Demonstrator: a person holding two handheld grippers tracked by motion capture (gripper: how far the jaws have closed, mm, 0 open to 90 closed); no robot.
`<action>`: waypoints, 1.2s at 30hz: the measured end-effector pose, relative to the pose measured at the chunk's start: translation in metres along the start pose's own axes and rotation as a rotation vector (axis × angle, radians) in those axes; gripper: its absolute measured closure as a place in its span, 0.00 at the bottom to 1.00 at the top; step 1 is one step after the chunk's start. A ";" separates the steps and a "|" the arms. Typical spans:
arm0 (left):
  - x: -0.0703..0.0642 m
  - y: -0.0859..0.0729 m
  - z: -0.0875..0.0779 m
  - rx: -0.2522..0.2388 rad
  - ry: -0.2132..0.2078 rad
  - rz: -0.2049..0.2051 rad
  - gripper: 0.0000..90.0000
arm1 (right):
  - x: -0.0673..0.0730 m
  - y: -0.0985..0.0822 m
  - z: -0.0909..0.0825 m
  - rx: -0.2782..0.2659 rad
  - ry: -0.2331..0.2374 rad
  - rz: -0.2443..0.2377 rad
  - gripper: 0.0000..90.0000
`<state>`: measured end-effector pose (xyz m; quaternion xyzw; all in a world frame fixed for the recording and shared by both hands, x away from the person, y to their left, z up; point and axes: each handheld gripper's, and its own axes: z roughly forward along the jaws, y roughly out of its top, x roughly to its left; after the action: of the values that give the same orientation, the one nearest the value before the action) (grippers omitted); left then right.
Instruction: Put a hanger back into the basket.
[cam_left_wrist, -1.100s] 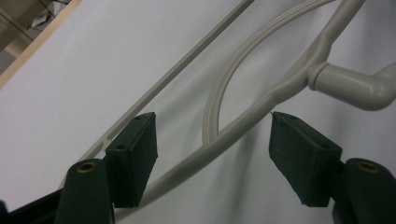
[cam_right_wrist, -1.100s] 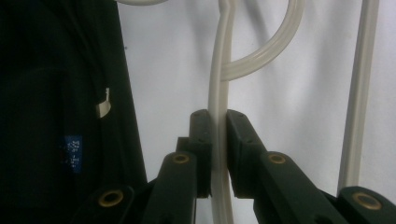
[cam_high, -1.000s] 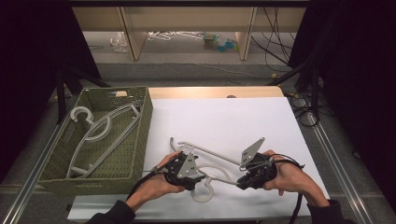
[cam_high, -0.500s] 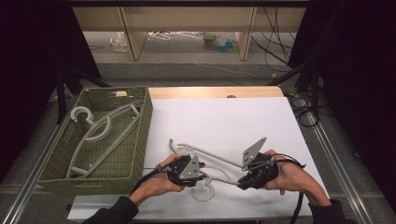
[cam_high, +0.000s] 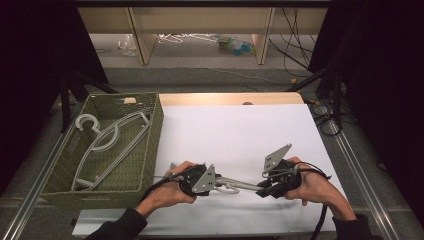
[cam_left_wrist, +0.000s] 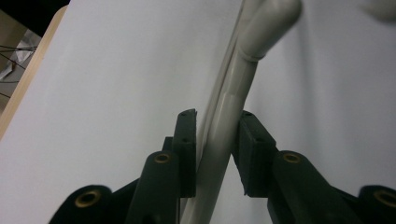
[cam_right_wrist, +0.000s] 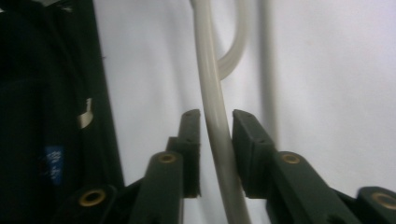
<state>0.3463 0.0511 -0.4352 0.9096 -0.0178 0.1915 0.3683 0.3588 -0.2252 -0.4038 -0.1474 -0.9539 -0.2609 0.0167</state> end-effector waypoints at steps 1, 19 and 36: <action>0.000 0.002 -0.001 -0.003 0.011 0.001 0.80 | -0.001 0.000 -0.001 0.000 -0.006 0.001 0.77; 0.010 0.013 -0.014 -0.065 -0.095 -0.436 0.88 | -0.004 0.003 -0.019 -0.184 -0.230 0.192 0.42; 0.035 -0.022 -0.050 -0.171 -0.061 -0.784 0.88 | 0.012 0.000 -0.007 -0.224 -0.231 0.177 0.39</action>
<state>0.3656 0.1047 -0.4042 0.8188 0.3037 0.0072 0.4871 0.3471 -0.2253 -0.3960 -0.2608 -0.8978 -0.3443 -0.0867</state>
